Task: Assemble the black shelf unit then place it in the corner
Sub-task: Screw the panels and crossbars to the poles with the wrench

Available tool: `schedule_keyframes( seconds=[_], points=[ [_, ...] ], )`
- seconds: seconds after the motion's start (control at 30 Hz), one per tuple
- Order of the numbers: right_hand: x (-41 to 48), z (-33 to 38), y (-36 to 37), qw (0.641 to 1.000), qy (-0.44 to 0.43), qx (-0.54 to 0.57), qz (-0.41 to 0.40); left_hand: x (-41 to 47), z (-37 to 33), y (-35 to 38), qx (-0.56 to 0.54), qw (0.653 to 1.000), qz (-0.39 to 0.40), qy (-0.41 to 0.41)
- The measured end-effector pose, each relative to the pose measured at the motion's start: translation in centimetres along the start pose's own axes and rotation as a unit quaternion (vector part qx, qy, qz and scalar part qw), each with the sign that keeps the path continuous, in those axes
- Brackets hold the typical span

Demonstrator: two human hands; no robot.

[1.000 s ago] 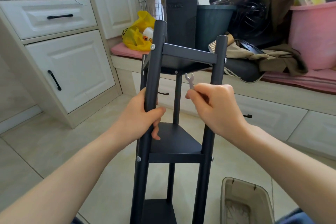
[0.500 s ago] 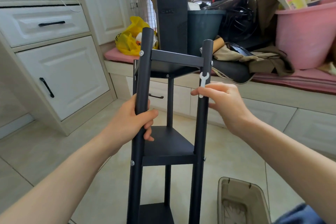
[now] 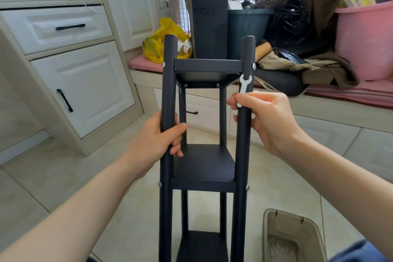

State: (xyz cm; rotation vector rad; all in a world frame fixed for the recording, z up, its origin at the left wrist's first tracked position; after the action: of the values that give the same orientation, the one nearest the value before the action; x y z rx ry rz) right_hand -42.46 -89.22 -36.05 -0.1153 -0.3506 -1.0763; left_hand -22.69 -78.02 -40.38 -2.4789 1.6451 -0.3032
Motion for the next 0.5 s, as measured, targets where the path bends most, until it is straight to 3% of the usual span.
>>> schedule_keyframes(
  seconds=[0.5],
  points=[
    [-0.2, 1.3, 0.8, 0.994, -0.081, -0.066, 0.031, 1.2, 0.6, -0.7, 0.059, 0.996, -0.068, 0.002]
  ],
)
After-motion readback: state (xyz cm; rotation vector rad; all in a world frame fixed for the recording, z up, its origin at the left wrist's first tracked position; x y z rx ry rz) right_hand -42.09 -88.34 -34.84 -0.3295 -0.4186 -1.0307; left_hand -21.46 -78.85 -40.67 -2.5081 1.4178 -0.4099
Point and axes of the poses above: each hand's wrist, its own x-axis towards the middle knuckle, its own y-axis out of the palm, z = x × y, the point moved 6 cm from there along x, towards the middle knuckle, and after that the axes turned 7 degrees about -y, right-handed, at the moved point
